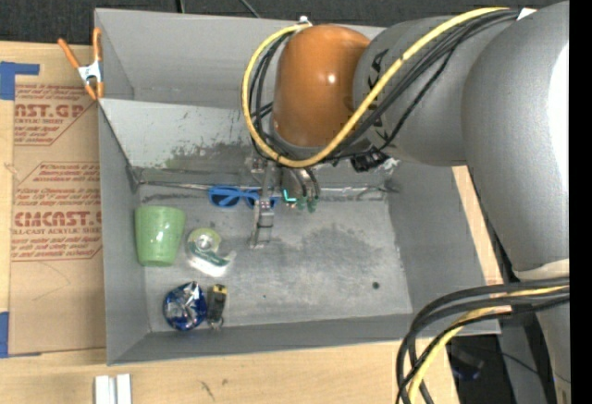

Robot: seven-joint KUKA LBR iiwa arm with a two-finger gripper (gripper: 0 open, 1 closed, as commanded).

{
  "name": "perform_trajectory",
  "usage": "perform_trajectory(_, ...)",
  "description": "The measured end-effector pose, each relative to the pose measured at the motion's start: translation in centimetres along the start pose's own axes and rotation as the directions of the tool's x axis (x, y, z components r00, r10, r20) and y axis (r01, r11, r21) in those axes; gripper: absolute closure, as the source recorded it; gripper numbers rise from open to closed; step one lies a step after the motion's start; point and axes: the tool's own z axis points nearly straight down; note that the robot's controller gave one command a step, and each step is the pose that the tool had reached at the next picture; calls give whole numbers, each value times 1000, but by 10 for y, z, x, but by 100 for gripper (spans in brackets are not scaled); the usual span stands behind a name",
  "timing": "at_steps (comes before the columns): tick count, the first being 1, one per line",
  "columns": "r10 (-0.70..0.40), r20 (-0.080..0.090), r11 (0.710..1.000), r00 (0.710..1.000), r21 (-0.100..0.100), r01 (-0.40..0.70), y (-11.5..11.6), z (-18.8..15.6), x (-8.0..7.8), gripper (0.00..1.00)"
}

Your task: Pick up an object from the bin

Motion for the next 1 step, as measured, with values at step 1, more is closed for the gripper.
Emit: perform_trajectory(1, -72, 4, 997, 997, 1, 72, -15, 82, 0, 0)
